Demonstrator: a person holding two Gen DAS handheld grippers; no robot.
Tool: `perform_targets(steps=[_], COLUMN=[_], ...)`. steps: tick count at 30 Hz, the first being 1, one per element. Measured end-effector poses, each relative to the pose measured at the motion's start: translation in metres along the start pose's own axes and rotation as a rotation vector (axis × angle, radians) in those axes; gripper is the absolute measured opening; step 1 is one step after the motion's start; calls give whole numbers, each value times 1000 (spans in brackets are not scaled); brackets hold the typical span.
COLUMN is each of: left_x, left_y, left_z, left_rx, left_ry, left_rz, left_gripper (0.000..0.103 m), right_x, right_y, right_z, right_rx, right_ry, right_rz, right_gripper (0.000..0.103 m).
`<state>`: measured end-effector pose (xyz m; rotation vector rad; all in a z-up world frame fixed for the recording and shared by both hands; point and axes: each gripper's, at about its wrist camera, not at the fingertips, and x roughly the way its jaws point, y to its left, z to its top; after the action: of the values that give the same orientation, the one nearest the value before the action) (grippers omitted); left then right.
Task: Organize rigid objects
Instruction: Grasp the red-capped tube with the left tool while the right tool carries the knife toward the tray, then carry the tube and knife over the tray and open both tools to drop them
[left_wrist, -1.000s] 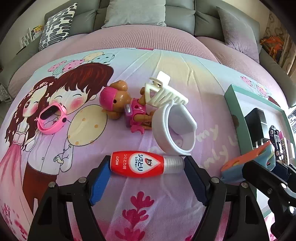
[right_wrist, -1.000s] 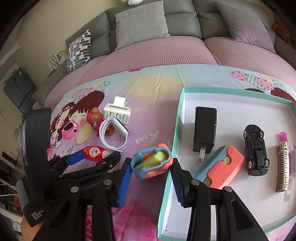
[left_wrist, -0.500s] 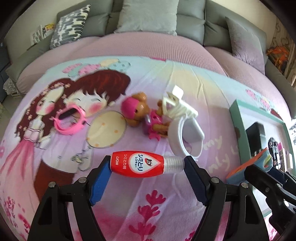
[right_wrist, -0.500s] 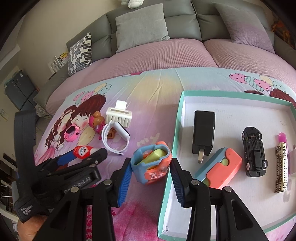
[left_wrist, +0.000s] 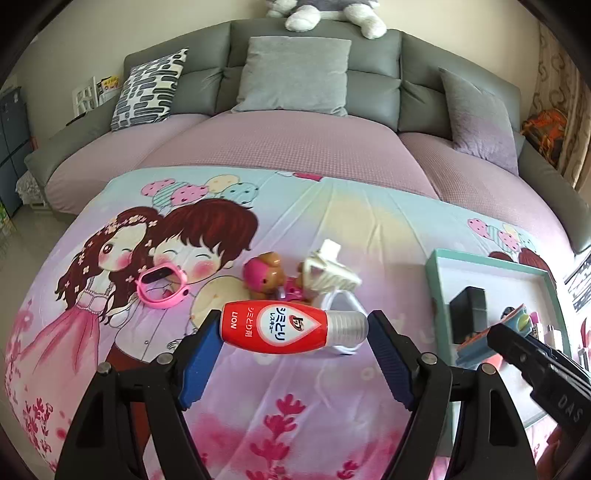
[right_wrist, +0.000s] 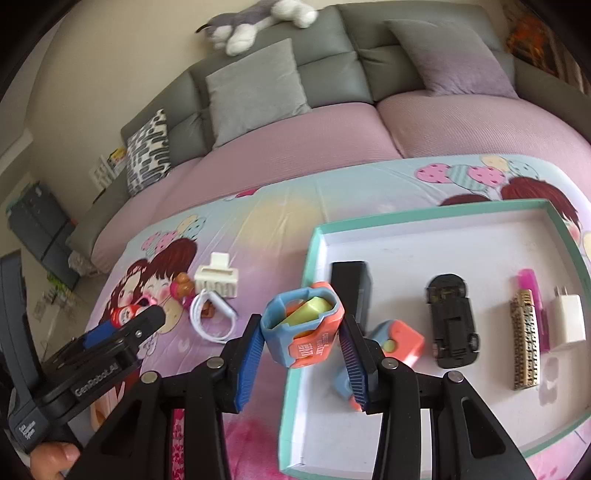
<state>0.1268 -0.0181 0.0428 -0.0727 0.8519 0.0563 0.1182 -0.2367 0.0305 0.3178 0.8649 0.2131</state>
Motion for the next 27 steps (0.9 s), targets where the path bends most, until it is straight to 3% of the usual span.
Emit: perform_targets(steps=[10,22,27], left_x=[-10,-4,6], left_y=[-58,-151,-179], left_z=[15,19,5], left_rx=[107,241,302], left_ry=[-24,-26,3], left_rz=[-57,-198,-228], left_gripper=[79,79,79], right_x=[-26,-71,-76], right_y=[-51,-113,-128], right_z=[11,15,13], right_rx=[135,274,321], right_ry=[-83,-177,-178], right_rz=[-50,-308,-323], right_gripper=[45,45,45])
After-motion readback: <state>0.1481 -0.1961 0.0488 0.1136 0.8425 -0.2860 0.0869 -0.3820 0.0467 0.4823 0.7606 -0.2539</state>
